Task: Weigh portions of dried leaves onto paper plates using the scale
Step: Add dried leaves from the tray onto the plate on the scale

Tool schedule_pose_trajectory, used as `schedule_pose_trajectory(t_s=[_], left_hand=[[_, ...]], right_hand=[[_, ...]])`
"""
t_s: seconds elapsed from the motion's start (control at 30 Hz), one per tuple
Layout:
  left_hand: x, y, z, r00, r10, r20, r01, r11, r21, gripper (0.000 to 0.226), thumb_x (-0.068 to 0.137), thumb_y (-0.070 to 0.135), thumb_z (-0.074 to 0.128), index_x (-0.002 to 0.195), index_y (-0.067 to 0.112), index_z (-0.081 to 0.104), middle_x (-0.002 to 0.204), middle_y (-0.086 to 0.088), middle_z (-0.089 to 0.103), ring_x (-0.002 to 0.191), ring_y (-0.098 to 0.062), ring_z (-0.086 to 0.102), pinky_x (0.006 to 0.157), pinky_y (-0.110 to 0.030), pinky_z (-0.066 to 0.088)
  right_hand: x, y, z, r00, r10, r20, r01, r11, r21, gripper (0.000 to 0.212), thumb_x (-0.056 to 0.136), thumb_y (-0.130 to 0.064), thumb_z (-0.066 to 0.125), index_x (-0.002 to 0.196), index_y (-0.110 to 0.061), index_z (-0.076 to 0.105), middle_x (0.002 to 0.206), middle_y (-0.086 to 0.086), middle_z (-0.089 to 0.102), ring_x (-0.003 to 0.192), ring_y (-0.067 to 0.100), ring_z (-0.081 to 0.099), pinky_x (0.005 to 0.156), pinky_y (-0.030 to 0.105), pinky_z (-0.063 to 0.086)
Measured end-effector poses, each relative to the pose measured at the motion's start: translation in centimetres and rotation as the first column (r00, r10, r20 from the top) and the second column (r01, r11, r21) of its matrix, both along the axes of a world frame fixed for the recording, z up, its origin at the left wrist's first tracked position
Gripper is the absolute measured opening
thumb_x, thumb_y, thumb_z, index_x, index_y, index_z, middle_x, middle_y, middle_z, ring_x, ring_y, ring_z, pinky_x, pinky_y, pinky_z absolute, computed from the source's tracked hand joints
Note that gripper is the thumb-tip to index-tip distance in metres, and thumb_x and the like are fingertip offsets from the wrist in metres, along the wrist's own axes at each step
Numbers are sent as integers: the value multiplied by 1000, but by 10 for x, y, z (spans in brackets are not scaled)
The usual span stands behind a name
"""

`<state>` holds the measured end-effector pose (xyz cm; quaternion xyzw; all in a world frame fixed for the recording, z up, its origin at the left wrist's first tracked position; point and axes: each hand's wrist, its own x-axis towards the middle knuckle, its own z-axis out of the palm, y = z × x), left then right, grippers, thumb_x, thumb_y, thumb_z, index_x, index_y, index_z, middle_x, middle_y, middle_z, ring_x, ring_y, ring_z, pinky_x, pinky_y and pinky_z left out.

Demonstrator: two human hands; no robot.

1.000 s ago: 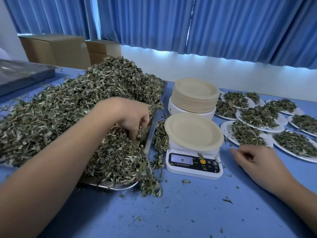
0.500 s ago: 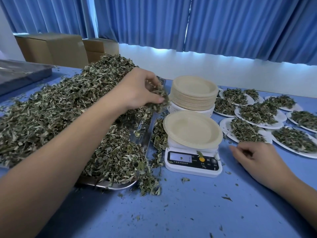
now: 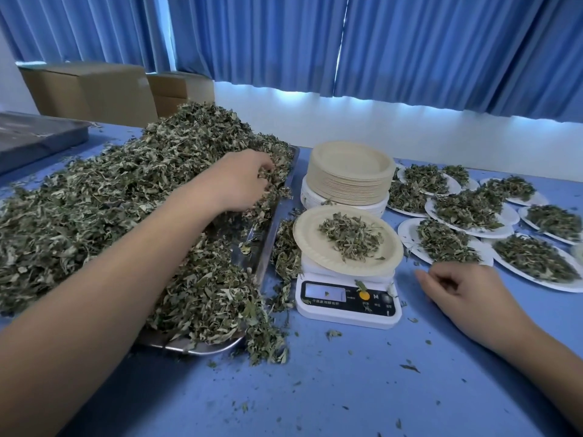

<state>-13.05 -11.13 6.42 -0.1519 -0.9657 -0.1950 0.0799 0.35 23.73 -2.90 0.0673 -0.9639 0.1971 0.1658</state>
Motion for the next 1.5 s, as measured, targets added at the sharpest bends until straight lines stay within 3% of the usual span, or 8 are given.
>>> schedule_pose_trajectory(t_s=[0.13,0.23,0.37,0.53,0.67,0.83,1.03,1.5], left_hand=[[-36,7,-21,999,2,51,12,960,-281,63,98,23,59,155,24,32,161,-15,28,146,-36,30,116,-51,34],[-52,16,-39,999,13,33,1,915,-403,68,98,21,54,156,36,22,164,-12,16,148,-41,18,112,-68,28],[-53,19,-55,969,-69,237,131,958,-256,88,93,-5,44,160,35,2,96,-21,54,76,-30,60,57,-37,46],[-35,16,-36,963,-86,256,187,898,-398,21,92,4,53,113,3,57,103,-14,68,84,-28,61,84,-52,55],[-7,3,-7,904,-78,420,278,854,-440,28,83,20,81,90,24,54,90,1,60,88,-28,64,83,-45,57],[12,-3,4,892,-61,448,272,863,-425,44,84,10,80,125,18,66,106,2,61,102,-31,65,91,-48,56],[13,-16,27,972,-136,189,194,924,-330,25,83,9,79,95,27,67,101,6,64,91,-16,60,82,-34,47],[25,-8,36,977,101,187,-42,954,-296,12,89,2,70,96,11,72,94,0,69,69,-5,53,59,-24,38]], right_hand=[[-2,0,0,1000,14,8,-14,1000,-6,50,99,-33,60,59,-8,42,51,10,40,46,11,31,51,31,29],[-2,1,-1,1000,24,-6,-24,1000,-6,51,98,-34,60,58,-11,38,47,1,33,45,12,32,49,27,27],[-3,2,-2,999,38,-12,-38,999,0,51,98,-33,61,57,-14,36,45,-5,31,46,14,32,51,26,29],[-3,2,-1,999,49,-7,-49,999,1,51,98,-32,61,57,-12,38,49,6,38,45,13,34,51,26,30],[-2,2,-1,999,53,-2,-53,999,1,50,98,-32,61,58,-12,38,46,0,33,45,13,33,51,25,29],[-1,2,0,999,48,6,-48,999,-10,50,98,-33,61,56,-14,40,44,-7,32,44,11,34,49,25,29],[-1,4,-1,999,42,14,-42,999,-14,51,98,-34,61,57,-14,40,45,-5,33,44,11,33,50,24,30],[-3,7,-3,998,59,-1,-59,998,-6,50,98,-38,59,58,-14,43,45,-2,36,43,11,34,50,22,31]])
